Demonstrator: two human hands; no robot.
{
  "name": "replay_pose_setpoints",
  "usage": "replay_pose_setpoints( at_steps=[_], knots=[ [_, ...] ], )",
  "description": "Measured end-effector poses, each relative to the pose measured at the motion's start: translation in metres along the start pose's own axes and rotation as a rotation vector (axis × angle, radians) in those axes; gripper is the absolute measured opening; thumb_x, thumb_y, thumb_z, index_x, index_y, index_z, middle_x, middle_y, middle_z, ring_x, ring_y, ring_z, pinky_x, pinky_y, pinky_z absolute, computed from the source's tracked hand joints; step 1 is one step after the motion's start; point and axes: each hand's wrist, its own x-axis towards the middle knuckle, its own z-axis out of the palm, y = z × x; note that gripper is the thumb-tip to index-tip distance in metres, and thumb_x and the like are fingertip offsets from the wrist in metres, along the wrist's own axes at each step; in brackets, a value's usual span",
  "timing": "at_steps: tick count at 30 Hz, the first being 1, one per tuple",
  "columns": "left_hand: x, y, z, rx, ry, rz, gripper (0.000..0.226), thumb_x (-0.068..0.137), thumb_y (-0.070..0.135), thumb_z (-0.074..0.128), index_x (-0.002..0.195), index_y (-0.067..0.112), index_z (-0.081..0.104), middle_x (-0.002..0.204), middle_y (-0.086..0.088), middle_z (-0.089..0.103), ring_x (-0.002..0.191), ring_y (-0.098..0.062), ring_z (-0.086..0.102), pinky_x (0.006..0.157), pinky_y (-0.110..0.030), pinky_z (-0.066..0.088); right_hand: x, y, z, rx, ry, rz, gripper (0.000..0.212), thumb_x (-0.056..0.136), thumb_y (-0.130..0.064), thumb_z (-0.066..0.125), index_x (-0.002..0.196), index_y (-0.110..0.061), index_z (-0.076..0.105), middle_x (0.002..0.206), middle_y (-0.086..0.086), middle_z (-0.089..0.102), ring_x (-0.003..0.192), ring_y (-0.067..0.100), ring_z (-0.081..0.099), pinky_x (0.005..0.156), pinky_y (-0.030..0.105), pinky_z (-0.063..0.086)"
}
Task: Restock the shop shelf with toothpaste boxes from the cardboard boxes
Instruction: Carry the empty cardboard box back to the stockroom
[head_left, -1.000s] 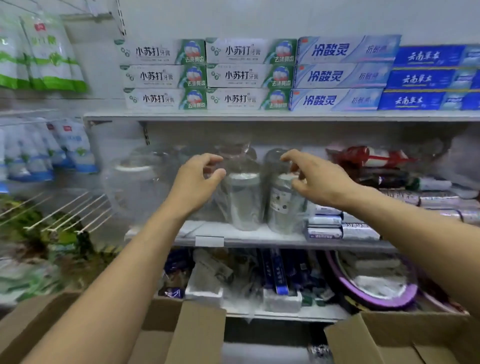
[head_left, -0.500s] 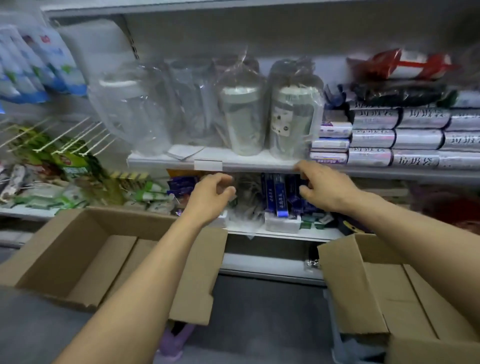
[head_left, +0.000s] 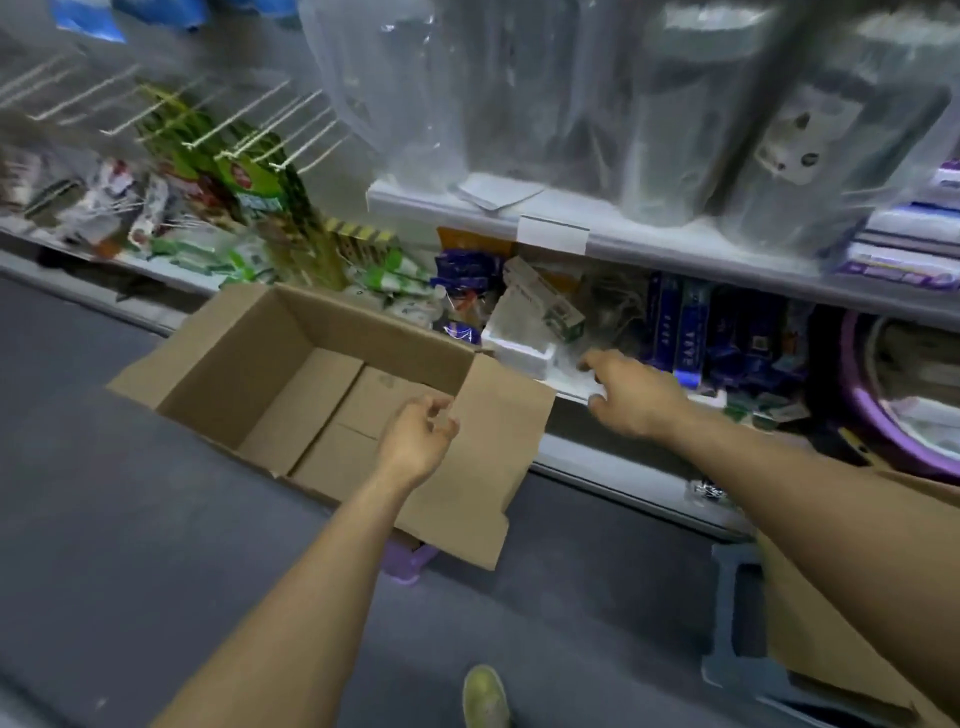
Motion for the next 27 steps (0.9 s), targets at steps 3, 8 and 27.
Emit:
replay_pose_setpoints(
  at_steps=[3,8,27],
  knots=[
    [0.005,-0.035,-0.008,-0.009,0.046,-0.11,0.041,0.092,0.023,0.059,0.131,0.014,0.055,0.132,-0.008,0.056,0.116,-0.025,0.056,0.1,-0.038,0.046,0.028,-0.032,0.027,0.007,-0.061,-0.043,0.05,0.088,-0.021,0.05,0.136,-0.022,0.04,0.14,0.006,0.046,0.12,0.029,0.05,0.091,0.042,0.047],
    [0.009,-0.091,-0.019,0.071,0.137,-0.264,0.046,0.092,0.028,0.058,0.136,0.015,0.049,0.141,-0.012,0.046,0.13,-0.029,0.043,0.107,-0.038,0.038,0.066,-0.075,0.066,-0.013,-0.196,-0.095,0.053,0.089,-0.023,0.051,0.14,-0.022,0.035,0.139,0.007,0.044,0.119,0.029,0.051,0.088,0.037,0.045],
    [0.046,-0.212,-0.018,-0.583,0.298,-0.722,0.024,0.092,0.013,0.046,0.114,0.013,0.055,0.094,-0.016,0.068,0.073,-0.029,0.068,0.05,-0.03,0.056,0.174,-0.144,0.214,0.998,-0.514,0.601,0.035,0.094,-0.015,0.051,0.126,-0.002,0.043,0.104,0.023,0.064,0.074,0.036,0.065,0.06,0.051,0.057]
  ],
)
